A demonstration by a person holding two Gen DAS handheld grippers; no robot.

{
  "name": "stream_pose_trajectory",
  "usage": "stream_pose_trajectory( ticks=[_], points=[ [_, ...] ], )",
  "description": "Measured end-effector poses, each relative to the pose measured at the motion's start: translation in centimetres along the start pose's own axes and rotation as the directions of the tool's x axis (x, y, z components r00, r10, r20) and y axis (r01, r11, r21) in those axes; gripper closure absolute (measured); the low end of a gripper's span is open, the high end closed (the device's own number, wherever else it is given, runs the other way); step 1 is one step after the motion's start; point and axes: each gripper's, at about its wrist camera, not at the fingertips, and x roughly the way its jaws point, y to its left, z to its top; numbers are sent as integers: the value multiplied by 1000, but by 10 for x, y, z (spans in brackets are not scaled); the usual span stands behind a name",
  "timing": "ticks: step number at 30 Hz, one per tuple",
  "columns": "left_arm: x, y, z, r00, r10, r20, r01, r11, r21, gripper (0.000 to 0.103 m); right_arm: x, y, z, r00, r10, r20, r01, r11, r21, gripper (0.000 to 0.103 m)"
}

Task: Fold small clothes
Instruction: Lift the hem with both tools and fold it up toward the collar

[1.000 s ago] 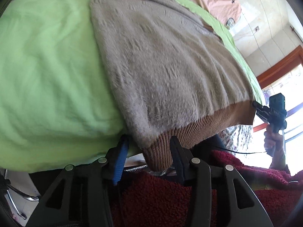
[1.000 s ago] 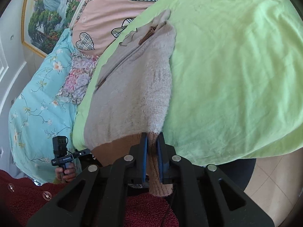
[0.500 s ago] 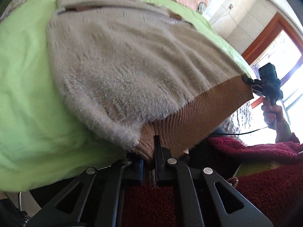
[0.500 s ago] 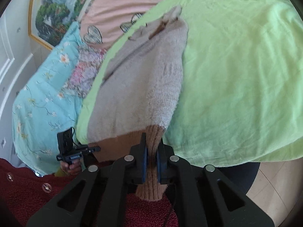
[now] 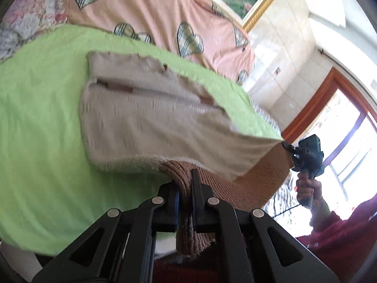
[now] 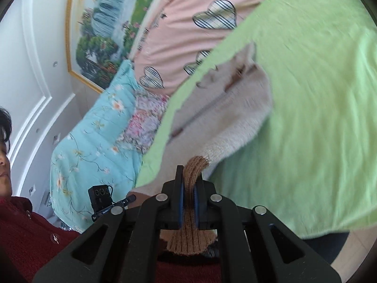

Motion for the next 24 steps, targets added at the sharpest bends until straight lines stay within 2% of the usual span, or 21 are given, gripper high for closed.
stream_pose_trajectory(
  ticks=[4,7,13,19,24],
  points=[
    [6,6,39,996,9,87,-11,1000,20,97,16,7,37,996,47,81,-45,999,-25,95],
    [21,13,77,988,44,146,-50,998,34,97,38,8,65,990,48,132,-44,999,-30,95],
    [58,46,156,972,119,202,-121,993,-2,98,96,-2,126,987,-44,154,50,998,-38,95],
    [114,85,224,964,188,187,-182,982,-47,98,155,-26,183,983,-120,139,123,992,-19,95],
    [164,122,249,963,240,123,-231,970,-82,98,195,-54,211,971,-212,112,212,977,13,95]
  ],
)
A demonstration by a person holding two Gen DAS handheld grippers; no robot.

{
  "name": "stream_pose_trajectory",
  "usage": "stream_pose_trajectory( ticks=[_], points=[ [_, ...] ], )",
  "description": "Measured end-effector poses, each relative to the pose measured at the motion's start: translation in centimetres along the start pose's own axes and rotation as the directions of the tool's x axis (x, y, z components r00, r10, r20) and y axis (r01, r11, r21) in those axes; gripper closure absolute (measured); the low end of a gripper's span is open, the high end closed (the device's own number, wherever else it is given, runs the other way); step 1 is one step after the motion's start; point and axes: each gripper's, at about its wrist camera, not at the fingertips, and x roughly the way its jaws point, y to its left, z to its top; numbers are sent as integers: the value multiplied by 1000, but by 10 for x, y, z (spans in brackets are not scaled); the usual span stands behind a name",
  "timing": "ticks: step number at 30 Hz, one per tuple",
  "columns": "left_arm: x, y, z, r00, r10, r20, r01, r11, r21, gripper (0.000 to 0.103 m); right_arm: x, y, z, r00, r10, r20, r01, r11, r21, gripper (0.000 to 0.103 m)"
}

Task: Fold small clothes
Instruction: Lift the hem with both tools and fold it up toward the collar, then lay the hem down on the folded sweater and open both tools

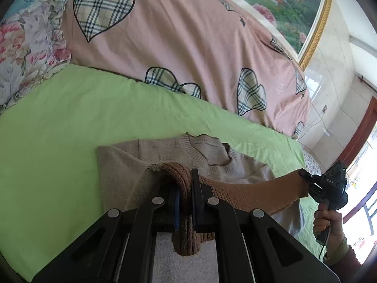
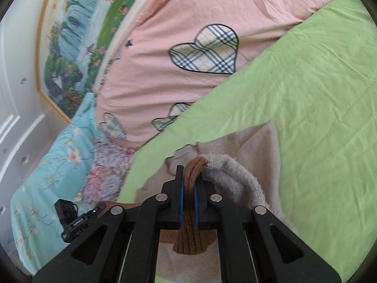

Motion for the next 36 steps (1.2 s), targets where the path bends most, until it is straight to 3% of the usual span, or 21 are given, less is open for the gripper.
stream_pose_trajectory(
  ticks=[5,12,15,17,19,21,22,24,25,27,30,33,36],
  points=[
    [42,25,-2,997,46,-57,-48,998,-37,97,35,-30,6,996,-80,-44,81,996,33,95],
    [74,48,-15,988,78,-136,-90,992,-84,95,53,-47,2,985,-147,-93,154,986,65,93],
    [56,40,-27,990,49,-130,-59,996,-72,90,37,-40,0,985,-150,-81,155,986,67,83],
    [36,26,-40,991,-4,-133,-2,999,-46,87,16,-23,-6,985,-168,-36,168,986,7,63],
    [23,5,-58,985,-64,-162,64,998,-5,78,-3,1,-18,987,-160,2,160,985,-71,58],
    [24,-27,-83,966,-111,-234,132,988,75,74,-8,27,-38,993,-101,-55,89,979,-181,57],
    [27,-39,-91,957,-122,-262,154,983,103,74,-1,42,-52,988,-75,-135,39,966,-256,57],
    [39,-61,-103,942,-125,-312,178,973,149,74,21,65,-79,958,-105,-268,-3,927,-376,57],
    [48,-68,-104,936,-119,-331,180,970,161,74,38,77,-93,929,-135,-344,-29,901,-432,57],
    [66,-76,-101,932,-82,-354,158,969,192,74,66,89,-111,879,-189,-438,-61,866,-496,57],
    [91,-71,-80,931,-27,-365,115,969,220,75,105,83,-106,844,-254,-472,-36,852,-523,57],
    [108,-45,-49,945,33,-326,31,981,189,78,130,65,-76,861,-327,-389,73,837,-542,58],
    [114,-2,-16,956,120,-267,-97,990,98,79,140,29,-30,886,-368,-282,239,883,-403,58]
  ],
)
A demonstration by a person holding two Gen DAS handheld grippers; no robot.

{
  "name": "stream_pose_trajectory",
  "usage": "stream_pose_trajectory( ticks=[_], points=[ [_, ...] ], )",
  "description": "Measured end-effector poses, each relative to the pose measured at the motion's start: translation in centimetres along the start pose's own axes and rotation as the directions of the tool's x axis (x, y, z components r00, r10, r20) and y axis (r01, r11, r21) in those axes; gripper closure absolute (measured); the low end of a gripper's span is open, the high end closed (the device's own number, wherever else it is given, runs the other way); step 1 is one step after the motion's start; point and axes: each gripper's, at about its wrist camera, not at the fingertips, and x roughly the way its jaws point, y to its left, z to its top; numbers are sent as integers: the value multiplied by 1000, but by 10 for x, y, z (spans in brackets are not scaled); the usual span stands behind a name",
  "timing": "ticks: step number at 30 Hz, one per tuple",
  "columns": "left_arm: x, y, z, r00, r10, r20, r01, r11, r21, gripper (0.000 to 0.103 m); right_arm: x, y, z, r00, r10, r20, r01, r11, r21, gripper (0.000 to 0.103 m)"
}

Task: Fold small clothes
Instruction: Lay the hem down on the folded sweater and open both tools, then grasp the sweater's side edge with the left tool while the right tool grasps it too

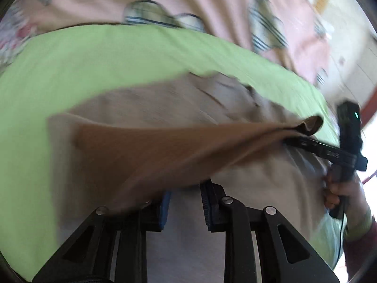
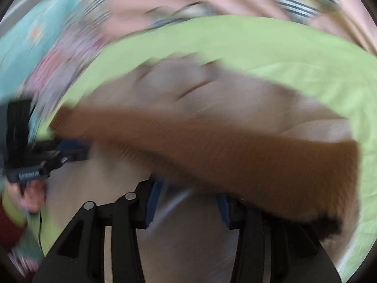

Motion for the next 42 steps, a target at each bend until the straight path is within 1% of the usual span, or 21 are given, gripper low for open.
stream_pose_trajectory(
  ticks=[1,2,3,4,6,7,9,11,14,15,17,22,26,29,31,32,34,36,38,41,42],
  points=[
    [-1,15,5,1000,-7,16,7,999,-42,78,-2,-14,6,999,-22,34,20,998,60,58],
    [-4,28,9,999,5,40,-2,996,-89,76,-9,-31,11,995,-40,89,29,992,120,58],
    [-7,39,10,998,32,62,-24,991,-129,76,-14,-38,13,991,-54,123,36,988,150,58],
    [-7,49,9,997,30,66,-19,987,-161,77,-21,-49,12,985,-79,154,49,980,192,58],
    [-9,62,4,996,-18,87,36,976,-213,77,-30,-65,7,980,-89,176,44,968,245,58],
    [-10,65,1,995,-27,98,48,974,-222,77,-33,-66,3,980,-84,181,36,967,253,57],
    [-16,66,-6,994,-15,106,40,972,-231,77,-41,-64,-7,979,-85,187,38,969,245,57],
    [-24,65,-13,993,2,115,26,970,-243,76,-54,-64,-19,977,-88,194,40,970,239,54],
    [-42,62,-26,991,27,129,7,967,-255,71,-74,-61,-40,972,-82,219,26,968,249,46],
    [-50,60,-33,991,31,133,4,966,-257,69,-83,-60,-47,971,-79,226,21,968,249,45],
    [-66,54,-48,989,42,139,-5,968,-252,69,-94,-56,-64,968,-74,239,12,968,251,44],
    [-96,38,-98,987,-4,158,47,962,-270,67,-113,-45,-102,963,-52,265,-21,964,265,44],
    [-114,18,-137,985,27,170,11,975,-222,65,-122,-33,-130,955,-31,295,-49,965,258,43],
    [-121,7,-162,985,-4,170,37,981,-190,65,-123,-24,-148,949,-17,315,-61,970,235,42],
    [-124,2,-176,986,-19,166,50,982,-185,59,-122,-18,-155,946,2,324,-76,973,216,41],
    [-125,1,-184,986,-26,163,58,980,-192,58,-121,-15,-157,944,23,329,-94,975,203,41],
    [-123,0,-194,987,-37,154,70,975,-212,52,-122,-11,-160,940,39,339,-106,977,182,41],
    [-119,1,-200,989,-48,139,80,968,-237,48,-124,-7,-162,932,58,357,-122,980,159,38],
    [-113,5,-203,990,-69,126,102,954,-280,41,-123,-8,-164,933,64,355,-130,977,167,35],
    [-111,11,-207,982,-104,157,154,923,-352,34,-120,-12,-166,934,71,350,-143,973,183,35],
    [-110,13,-207,979,-120,164,174,912,-372,30,-119,-13,-166,934,75,350,-148,971,188,35]
  ],
)
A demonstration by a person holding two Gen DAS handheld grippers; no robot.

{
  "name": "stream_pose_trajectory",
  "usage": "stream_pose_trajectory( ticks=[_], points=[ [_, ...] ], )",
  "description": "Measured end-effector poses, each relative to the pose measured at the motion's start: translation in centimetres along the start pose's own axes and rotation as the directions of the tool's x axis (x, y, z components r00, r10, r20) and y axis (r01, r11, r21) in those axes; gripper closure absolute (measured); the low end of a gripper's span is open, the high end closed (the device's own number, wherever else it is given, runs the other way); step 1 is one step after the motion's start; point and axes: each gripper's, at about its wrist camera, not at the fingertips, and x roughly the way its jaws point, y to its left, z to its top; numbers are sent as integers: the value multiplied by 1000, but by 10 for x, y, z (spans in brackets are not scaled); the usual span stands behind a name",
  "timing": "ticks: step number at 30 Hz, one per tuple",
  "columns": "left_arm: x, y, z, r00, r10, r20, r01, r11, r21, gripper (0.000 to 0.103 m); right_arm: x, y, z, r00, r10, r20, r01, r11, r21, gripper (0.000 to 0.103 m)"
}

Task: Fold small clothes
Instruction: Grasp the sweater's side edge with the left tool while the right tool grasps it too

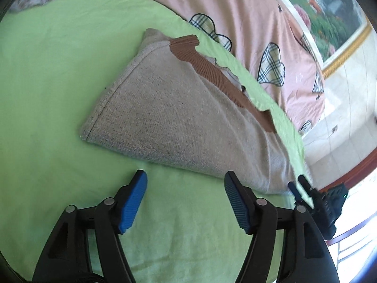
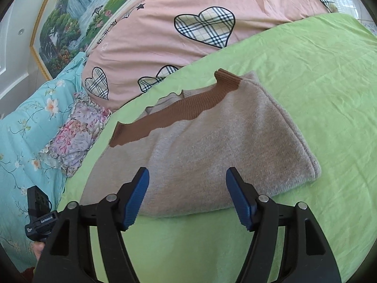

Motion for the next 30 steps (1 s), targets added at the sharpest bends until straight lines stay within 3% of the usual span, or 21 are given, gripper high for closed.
stream_pose_trajectory(
  ticks=[11,14,15,19,26,30],
  points=[
    [24,7,39,994,62,95,-51,992,-115,32,4,-6,0,999,41,-13,-41,999,28,34],
    [27,6,51,990,90,111,-77,990,-116,50,6,2,3,999,32,-39,-33,999,-6,34],
    [28,4,54,989,98,113,-86,991,-103,64,8,7,5,998,34,-55,-35,999,-25,34],
    [29,-13,62,982,127,142,-127,992,-11,92,20,16,16,993,37,-114,-42,998,-39,31],
    [28,-85,67,978,67,195,-113,966,234,97,48,11,58,980,75,-184,-74,997,14,31],
    [50,-133,55,985,46,168,-108,917,383,97,71,7,85,965,155,-213,-144,988,63,30]
  ],
)
